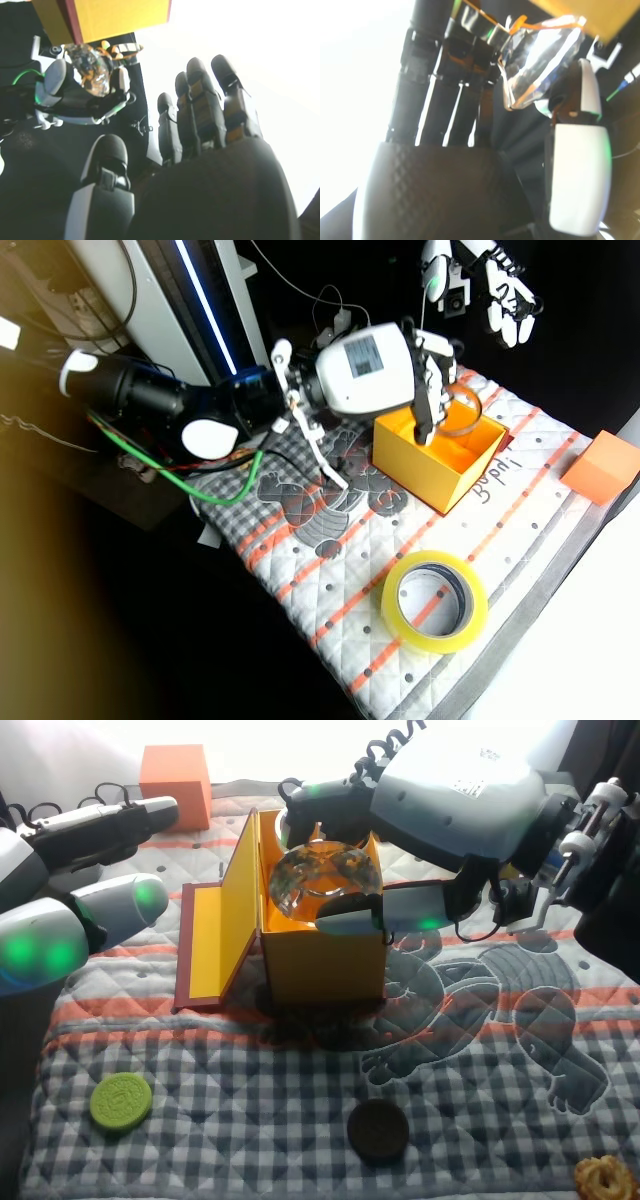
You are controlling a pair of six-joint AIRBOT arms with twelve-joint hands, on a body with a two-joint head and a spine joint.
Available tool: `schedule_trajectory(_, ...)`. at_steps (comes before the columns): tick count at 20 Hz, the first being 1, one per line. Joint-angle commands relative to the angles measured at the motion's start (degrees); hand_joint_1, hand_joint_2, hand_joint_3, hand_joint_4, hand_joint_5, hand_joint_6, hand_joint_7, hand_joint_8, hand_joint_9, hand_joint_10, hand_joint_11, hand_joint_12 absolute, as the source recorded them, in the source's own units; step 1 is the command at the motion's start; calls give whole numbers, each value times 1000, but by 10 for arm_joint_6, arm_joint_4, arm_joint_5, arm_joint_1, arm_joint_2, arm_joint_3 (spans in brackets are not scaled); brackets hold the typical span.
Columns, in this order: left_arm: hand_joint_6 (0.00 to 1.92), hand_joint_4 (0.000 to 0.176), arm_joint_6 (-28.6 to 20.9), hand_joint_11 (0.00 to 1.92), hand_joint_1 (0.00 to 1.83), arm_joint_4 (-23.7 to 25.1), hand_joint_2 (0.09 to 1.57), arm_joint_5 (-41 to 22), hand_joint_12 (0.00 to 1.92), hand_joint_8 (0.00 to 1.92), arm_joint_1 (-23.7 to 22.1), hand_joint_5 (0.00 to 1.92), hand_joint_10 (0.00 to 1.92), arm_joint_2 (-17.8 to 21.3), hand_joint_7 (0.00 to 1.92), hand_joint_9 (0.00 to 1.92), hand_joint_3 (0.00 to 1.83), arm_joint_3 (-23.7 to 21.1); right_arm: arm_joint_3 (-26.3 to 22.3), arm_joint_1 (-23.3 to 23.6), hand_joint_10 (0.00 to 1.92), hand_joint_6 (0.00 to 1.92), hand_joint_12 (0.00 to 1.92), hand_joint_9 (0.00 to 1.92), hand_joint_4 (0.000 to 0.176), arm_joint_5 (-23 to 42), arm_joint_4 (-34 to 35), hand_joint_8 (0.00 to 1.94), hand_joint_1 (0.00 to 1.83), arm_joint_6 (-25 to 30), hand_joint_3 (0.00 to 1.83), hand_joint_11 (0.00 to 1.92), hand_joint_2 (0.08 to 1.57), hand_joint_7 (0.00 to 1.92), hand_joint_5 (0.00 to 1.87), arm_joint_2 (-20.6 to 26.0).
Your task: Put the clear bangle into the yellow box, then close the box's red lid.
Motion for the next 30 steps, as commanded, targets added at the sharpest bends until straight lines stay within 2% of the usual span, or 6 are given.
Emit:
schedule_trajectory(1,0,152,-5,5,140,6,1262,-70,795,1,-8,328,2,-1,382,434,4,1,-1,12,0,581,1079,987,0,90,15,45,756,6,1,615,1251,906,721,2)
schedule_trajectory(4,2,147,-7,47,127,6,1267,-69,800,3,-8,324,7,-2,395,458,3,2,1,12,0,20,924,665,0,85,15,0,329,6,2,225,1289,672,605,2)
schedule_trajectory(9,2,135,-18,129,140,6,1268,-70,725,2,-7,359,4,-3,421,525,0,3,-1,12,0,0,890,391,80,87,19,0,50,6,0,39,1272,372,331,2)
schedule_trajectory(16,0,138,-113,71,65,57,1281,-85,730,5,25,349,0,25,481,512,3,-13,-49,-91,9,3,39,37,171,248,137,3,36,6,0,0,1146,139,63,121)
schedule_trajectory(20,3,0,-134,0,29,116,1375,-42,806,5,50,293,2,52,412,416,20,-41,-78,-162,1,10,20,15,134,319,176,0,77,5,5,41,1184,101,96,148)
schedule_trajectory(30,4,0,-222,147,0,197,1451,89,516,2,39,307,1,-13,320,325,1,0,-90,-184,3,17,0,9,175,328,185,7,155,5,3,0,1090,157,131,151)
